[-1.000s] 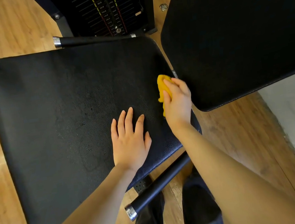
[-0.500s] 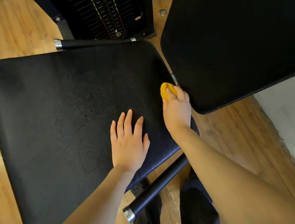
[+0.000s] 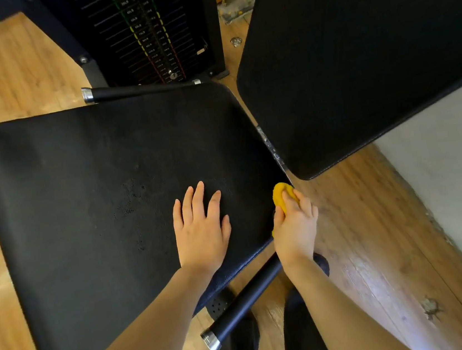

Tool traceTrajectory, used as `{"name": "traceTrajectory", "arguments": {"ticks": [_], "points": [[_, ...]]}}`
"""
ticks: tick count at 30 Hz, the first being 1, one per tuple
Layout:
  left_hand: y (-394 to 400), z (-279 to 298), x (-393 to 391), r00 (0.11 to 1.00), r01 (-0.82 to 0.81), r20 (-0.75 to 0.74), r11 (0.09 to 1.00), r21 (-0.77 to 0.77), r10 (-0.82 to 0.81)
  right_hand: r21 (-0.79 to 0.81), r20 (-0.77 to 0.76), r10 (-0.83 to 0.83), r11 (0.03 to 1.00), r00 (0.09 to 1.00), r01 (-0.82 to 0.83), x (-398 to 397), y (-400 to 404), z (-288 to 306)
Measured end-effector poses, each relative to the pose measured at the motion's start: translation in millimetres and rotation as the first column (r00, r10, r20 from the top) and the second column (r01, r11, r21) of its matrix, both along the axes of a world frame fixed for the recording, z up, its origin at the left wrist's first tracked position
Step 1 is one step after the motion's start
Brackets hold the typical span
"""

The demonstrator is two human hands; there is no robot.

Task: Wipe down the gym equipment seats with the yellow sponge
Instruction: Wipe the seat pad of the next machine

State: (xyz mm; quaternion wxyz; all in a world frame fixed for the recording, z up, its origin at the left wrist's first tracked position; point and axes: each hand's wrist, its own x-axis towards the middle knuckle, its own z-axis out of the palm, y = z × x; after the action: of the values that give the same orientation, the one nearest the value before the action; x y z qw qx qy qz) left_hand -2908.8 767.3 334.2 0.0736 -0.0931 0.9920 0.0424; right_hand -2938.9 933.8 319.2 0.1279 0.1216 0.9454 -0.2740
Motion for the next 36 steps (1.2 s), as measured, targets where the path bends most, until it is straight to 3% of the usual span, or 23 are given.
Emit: {"name": "traceTrajectory", "arguments": {"ticks": [6, 18, 30, 36], "points": [[0.4, -1.1, 1.3, 1.0, 0.023, -0.008, 0.999, -0.028, -0.023, 0.017, -0.032, -0.063, 0.998, 0.998, 0.064, 4.3, -8.4, -3.5], [0.3, 0.4, 3.3, 1.0, 0.012, 0.019, 1.0, -0.009, -0.012, 0.084, -0.009, 0.06, 0.995, 0.998, -0.059, 2.7, 0.1, -5.2], [-5.2, 12.7, -3.7, 0.997, 0.011, 0.071, 0.997, 0.08, -0.017, 0.031, 0.041, -0.049, 0.998, 0.998, 0.048, 3.4, -10.6, 3.2], [-2.2, 8.0, -21.2, 0.959, 0.28, -0.052, 0.958, 0.067, -0.277, -0.062, -0.016, -0.241, 0.969, 0.97, 0.24, 8.6, -19.6, 1.8]]}}
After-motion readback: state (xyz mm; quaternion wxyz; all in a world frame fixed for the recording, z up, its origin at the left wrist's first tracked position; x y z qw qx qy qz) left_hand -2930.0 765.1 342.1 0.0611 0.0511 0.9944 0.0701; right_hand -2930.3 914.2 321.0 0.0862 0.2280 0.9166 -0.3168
